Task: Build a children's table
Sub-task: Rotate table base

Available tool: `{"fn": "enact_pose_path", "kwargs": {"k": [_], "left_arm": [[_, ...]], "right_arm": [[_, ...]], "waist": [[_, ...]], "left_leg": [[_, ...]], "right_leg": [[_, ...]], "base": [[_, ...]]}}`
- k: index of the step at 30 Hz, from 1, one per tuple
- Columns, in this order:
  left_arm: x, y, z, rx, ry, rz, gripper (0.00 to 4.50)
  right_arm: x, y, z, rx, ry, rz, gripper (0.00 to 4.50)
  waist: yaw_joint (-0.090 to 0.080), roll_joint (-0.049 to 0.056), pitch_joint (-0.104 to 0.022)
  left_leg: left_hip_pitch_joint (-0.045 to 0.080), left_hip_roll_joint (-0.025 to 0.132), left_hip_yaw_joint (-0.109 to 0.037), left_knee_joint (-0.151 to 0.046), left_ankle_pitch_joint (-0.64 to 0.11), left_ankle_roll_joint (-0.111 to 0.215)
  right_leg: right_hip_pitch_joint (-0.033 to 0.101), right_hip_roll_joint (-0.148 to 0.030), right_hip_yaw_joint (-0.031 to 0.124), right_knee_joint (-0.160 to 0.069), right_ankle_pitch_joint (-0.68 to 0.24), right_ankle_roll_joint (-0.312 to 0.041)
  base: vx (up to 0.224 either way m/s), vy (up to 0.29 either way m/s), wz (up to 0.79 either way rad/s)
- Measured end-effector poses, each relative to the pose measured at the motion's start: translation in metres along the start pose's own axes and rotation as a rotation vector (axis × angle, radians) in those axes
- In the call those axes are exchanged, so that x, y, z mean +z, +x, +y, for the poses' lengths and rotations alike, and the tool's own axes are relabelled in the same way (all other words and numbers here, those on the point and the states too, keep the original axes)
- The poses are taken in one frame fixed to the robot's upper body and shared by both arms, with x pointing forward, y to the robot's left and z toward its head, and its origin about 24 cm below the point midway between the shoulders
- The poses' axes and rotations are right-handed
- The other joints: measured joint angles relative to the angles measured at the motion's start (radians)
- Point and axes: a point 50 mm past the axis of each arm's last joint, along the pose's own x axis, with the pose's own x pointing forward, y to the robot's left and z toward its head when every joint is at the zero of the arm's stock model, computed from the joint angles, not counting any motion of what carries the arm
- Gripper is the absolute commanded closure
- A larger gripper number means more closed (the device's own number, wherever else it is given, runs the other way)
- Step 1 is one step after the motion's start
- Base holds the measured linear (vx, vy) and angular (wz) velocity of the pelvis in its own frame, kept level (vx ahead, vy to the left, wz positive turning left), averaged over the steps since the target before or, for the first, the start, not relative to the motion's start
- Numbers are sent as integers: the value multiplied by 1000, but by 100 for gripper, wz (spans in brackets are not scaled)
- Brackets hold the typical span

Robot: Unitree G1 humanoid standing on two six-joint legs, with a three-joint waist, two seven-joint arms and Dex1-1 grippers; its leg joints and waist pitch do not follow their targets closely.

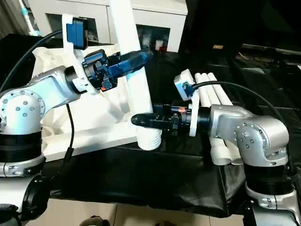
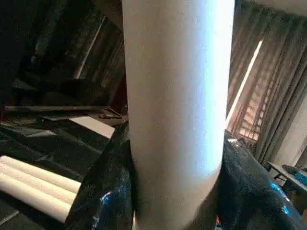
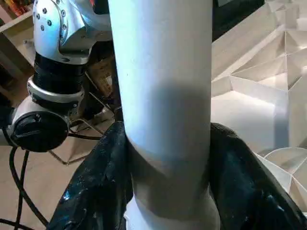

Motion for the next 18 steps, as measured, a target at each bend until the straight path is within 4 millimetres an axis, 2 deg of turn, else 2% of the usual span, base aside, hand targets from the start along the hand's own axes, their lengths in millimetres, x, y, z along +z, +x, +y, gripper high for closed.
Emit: {"fn": "enact_pose_path", "kwargs": {"k": [3, 4, 8, 10, 14, 18], "left_arm": [[1, 0, 1, 8, 11, -9, 268], [1, 0, 2, 22, 22, -9, 212], [0, 1, 9, 127, 61, 2, 191], [-7, 4, 15, 205, 76, 30, 153], [-16, 7, 26, 394, 144, 75, 149], [-21, 13, 31, 498, 147, 62, 149]], "right_arm": [[1, 1, -1, -10, -10, -12, 257], [1, 2, -1, -19, -18, -21, 258], [2, 9, -6, -103, -51, -65, 259], [5, 11, -14, -213, -103, -90, 263], [5, 14, -25, -374, -193, -75, 263], [3, 20, -30, -460, -243, -63, 264]], "waist": [[2, 0, 0], [2, 0, 0], [3, 0, 0], [5, 0, 0], [8, 0, 0], [8, 0, 0]], "left_leg": [[0, 0, 0, 0, 0, 0], [0, 0, 0, 0, 0, 0], [0, 0, 0, 0, 0, -1], [0, 0, 0, 0, 1, -1], [0, 0, 0, 0, 1, -2], [0, 0, 0, 0, 2, -3]], "right_leg": [[0, 0, 0, 0, 0, 0], [0, 0, 0, 0, 0, 0], [0, 0, 0, 0, 0, 0], [0, 0, 0, 0, 1, -1], [0, 0, 0, 0, 1, 0], [0, 0, 0, 0, 1, 0]], "base": [[0, 0, 0], [0, 0, 0], [0, 0, 0], [0, 0, 0], [0, 0, 0], [0, 0, 0]]}}
